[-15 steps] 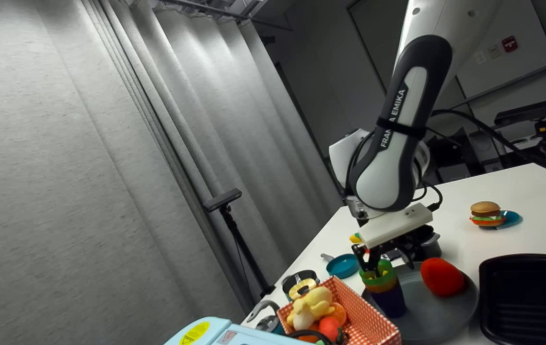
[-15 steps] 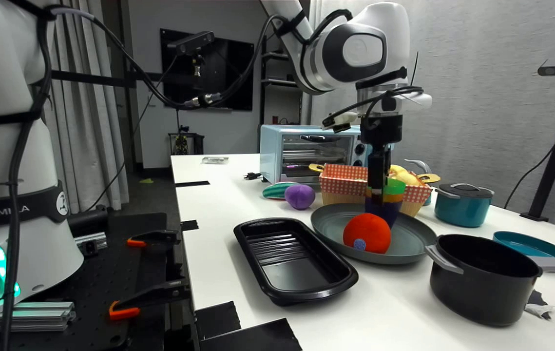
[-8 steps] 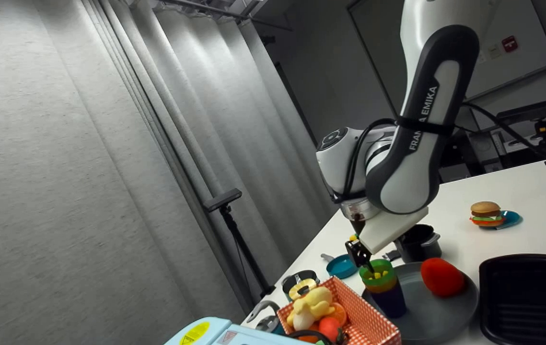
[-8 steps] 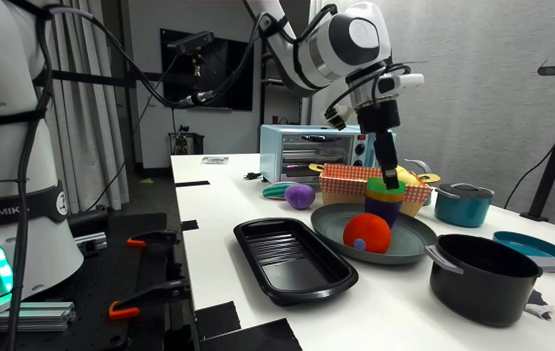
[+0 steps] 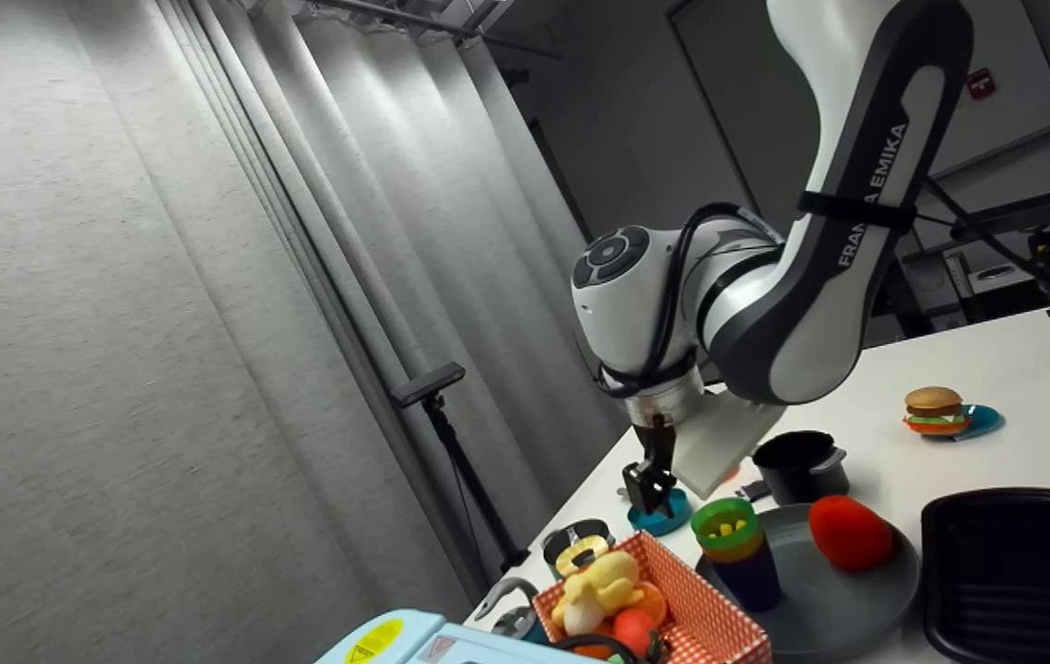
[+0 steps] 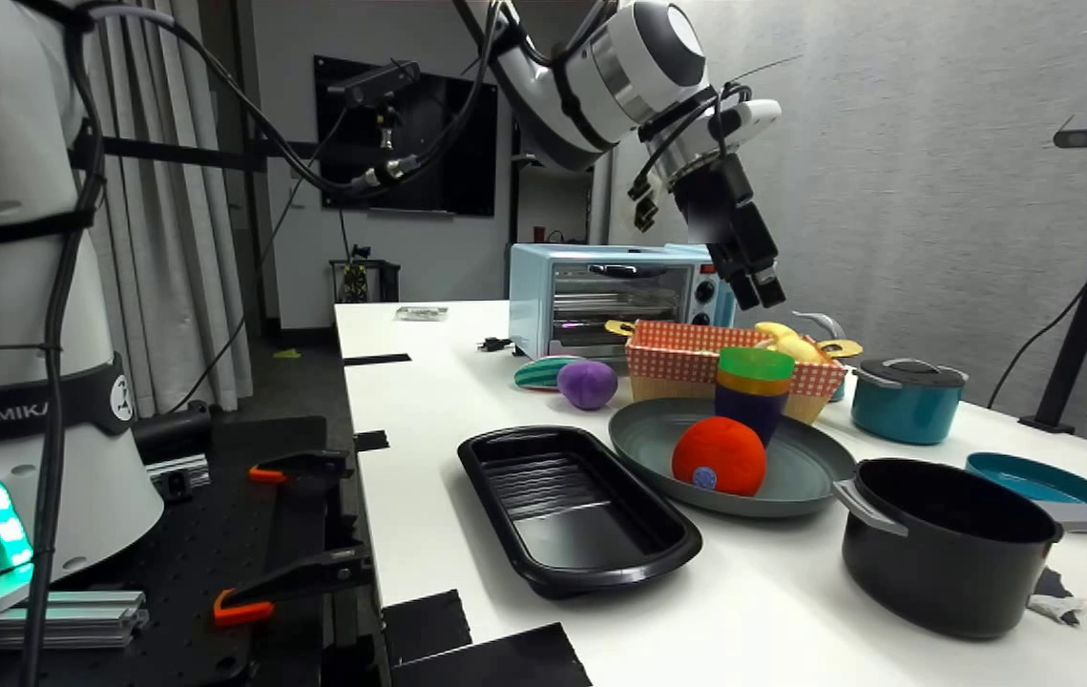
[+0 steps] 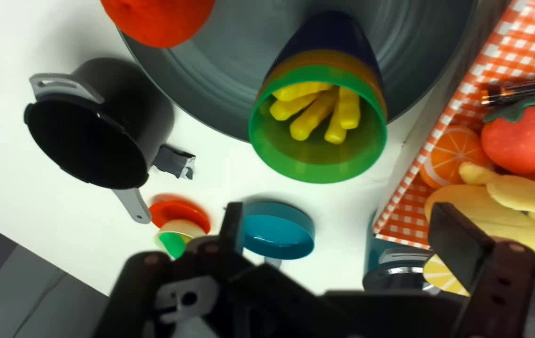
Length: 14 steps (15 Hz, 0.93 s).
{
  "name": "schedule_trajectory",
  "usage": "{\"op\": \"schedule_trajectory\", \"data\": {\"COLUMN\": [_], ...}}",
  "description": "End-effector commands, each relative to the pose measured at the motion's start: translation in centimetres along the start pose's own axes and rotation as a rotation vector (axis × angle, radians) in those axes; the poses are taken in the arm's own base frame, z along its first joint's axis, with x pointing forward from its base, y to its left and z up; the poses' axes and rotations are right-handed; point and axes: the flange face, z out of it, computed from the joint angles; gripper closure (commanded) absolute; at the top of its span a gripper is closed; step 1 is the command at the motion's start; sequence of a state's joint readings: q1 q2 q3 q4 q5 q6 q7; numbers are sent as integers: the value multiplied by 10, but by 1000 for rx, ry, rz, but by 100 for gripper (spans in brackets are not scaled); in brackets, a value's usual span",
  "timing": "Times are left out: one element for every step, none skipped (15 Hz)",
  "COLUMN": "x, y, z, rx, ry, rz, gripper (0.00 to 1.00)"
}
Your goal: Set the cups upright then put the banana plush toy on the plate
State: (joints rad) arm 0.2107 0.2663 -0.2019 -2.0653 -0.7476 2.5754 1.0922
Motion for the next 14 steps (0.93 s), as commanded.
{"op": "schedule_trajectory", "data": {"x": [-8,-13,-16,-19,-21,-23,-24,-25,-25,-24,-23,-20,-17,-15], "y": [-21,-30,-36,-43,-48,-52,-55,-57,-58,-58,-59,-59,-59,-60], "z": [-17,-18,-20,-20,-20,-18,-14,-10,-6,0,4,9,13,16], "rx": [75,107,126,151,166,182,195,203,209,214,220,219,221,222], "ry": [51,44,46,45,48,47,43,36,30,18,8,-1,-8,-12], "rz": [-150,-202,-254,-305,-360,-414,-470,-524,-563,-599,-629,-657,-679,-702], "gripper": [0,0,0,0,0,0,0,0,0,0,0,0,0,0]}}
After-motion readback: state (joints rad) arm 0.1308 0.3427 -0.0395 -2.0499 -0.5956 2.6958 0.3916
